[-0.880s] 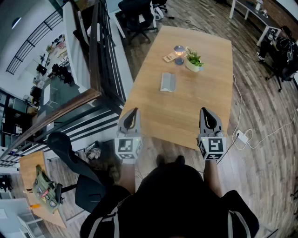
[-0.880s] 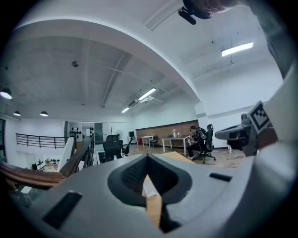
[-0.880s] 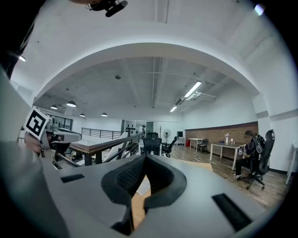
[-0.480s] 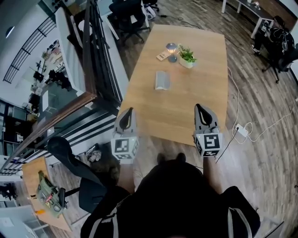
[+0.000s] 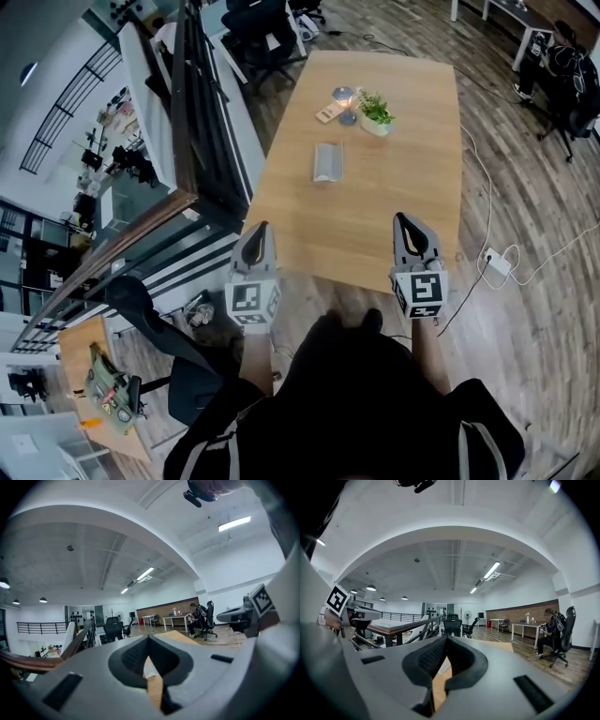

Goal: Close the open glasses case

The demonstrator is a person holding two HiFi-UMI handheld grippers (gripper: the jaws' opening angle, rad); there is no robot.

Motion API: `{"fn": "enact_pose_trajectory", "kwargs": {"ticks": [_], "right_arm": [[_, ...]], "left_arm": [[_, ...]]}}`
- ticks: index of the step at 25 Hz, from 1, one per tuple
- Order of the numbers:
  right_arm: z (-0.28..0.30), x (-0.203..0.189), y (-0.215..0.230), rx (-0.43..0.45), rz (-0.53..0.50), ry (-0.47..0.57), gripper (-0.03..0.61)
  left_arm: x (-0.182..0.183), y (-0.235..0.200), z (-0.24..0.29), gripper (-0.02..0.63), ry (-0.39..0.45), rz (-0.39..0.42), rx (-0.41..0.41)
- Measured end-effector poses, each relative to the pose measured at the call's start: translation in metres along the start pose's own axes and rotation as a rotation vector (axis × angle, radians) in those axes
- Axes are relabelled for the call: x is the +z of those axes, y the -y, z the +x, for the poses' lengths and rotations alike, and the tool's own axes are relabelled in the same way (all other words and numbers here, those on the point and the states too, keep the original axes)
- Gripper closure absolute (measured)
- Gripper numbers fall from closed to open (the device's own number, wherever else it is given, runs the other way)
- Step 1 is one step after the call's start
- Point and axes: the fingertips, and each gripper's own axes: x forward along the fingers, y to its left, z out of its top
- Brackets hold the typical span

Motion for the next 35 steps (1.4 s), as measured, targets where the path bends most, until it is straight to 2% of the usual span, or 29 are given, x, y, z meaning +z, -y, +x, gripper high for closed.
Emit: {"fn": "enact_pose_trajectory", "kwargs": {"ticks": [4, 9, 13, 17, 22, 32, 35], "right_arm": [[-0.004, -0.015, 0.008, 0.005, 0.053, -0.011, 0.565], [0.009, -0.027, -0.01, 0.033, 0.084, -0.028, 0.565], [0.026, -0.016, -0.003, 0.011, 0.051, -0.03, 0.565], [0.049, -0.005, -0.001, -0.011, 0.009, -0.037, 0.565], [0.076, -0.011, 0.004, -0.053, 0.023, -0.081, 0.565], [0.156, -0.037, -0.018, -0.071, 0.047, -0.196, 0.565], [0.174, -0.038, -0.021, -0.094, 0.01, -0.215, 0.565]], "left_arm": [[-0.006, 0.007, 0.0, 0.615, -0.015, 0.011, 0.008], [-0.025, -0.011, 0.003, 0.615, -0.036, 0.0, 0.006], [-0.018, -0.009, 0.037, 0.615, 0.008, -0.018, -0.04], [-0.028, -0.017, 0.079, 0.615, 0.02, -0.068, -0.08], [-0.028, -0.02, 0.119, 0.615, 0.03, -0.074, -0.154], [-0.084, -0.093, 0.173, 0.615, -0.048, -0.134, -0.164], [-0.099, -0.114, 0.191, 0.615, -0.063, -0.153, -0.173]]}}
